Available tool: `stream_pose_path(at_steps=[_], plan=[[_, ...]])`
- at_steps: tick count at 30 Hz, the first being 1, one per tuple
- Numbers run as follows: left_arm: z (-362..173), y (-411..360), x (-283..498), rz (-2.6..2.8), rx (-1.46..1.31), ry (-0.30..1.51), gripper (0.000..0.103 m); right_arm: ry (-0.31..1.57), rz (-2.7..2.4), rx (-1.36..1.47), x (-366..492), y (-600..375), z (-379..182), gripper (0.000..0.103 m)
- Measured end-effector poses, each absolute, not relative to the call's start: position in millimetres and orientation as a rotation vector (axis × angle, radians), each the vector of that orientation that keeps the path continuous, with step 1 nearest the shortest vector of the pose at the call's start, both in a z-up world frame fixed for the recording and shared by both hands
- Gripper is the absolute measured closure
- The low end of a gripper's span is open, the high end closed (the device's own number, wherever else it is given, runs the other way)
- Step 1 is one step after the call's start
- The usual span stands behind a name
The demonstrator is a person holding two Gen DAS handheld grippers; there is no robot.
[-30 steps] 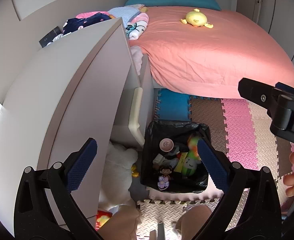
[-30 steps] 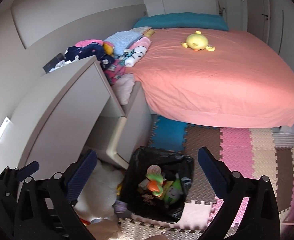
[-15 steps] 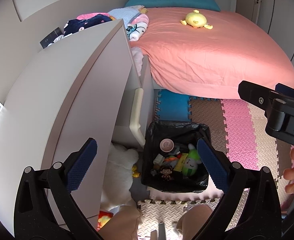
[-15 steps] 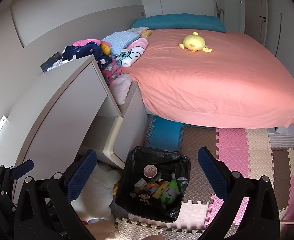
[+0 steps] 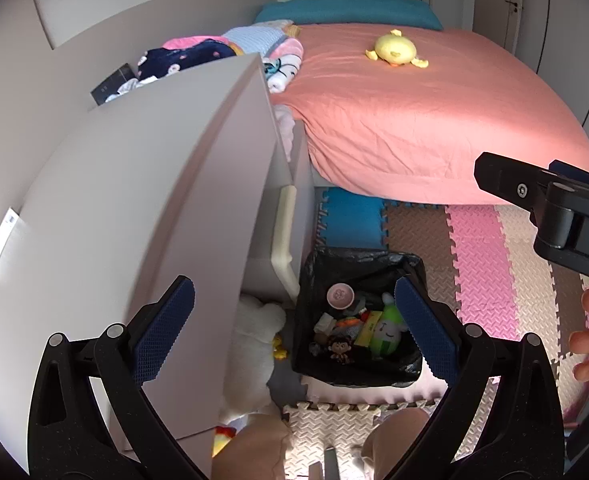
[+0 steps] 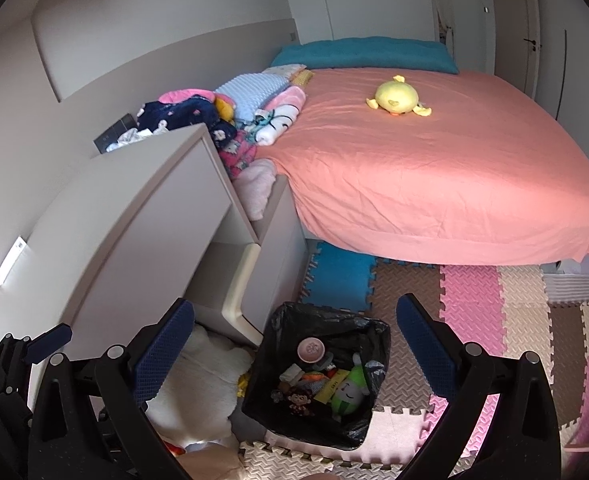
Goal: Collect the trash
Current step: 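Move both open tools back up over the cleared desk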
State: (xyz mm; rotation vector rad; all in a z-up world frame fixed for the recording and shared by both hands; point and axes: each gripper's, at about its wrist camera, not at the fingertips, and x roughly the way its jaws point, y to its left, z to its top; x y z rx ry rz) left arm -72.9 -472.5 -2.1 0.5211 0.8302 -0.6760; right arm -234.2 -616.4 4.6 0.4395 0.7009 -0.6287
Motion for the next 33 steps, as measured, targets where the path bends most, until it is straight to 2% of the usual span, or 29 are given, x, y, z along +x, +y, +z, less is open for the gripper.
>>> stream_pose_path(at_steps=[18,33], plan=[[32.2,-388.1,-38.1,-0.545,0.388,0.82,0.006,0.679,-0.493,0.367,-195.3,-550.7,39.4,0.003],[41.3,-279.0,-4.6,-0.395,0.32,0.843,0.006,0.707,-0.337,0.316,-139.9,-470.4,42.1,0.003]])
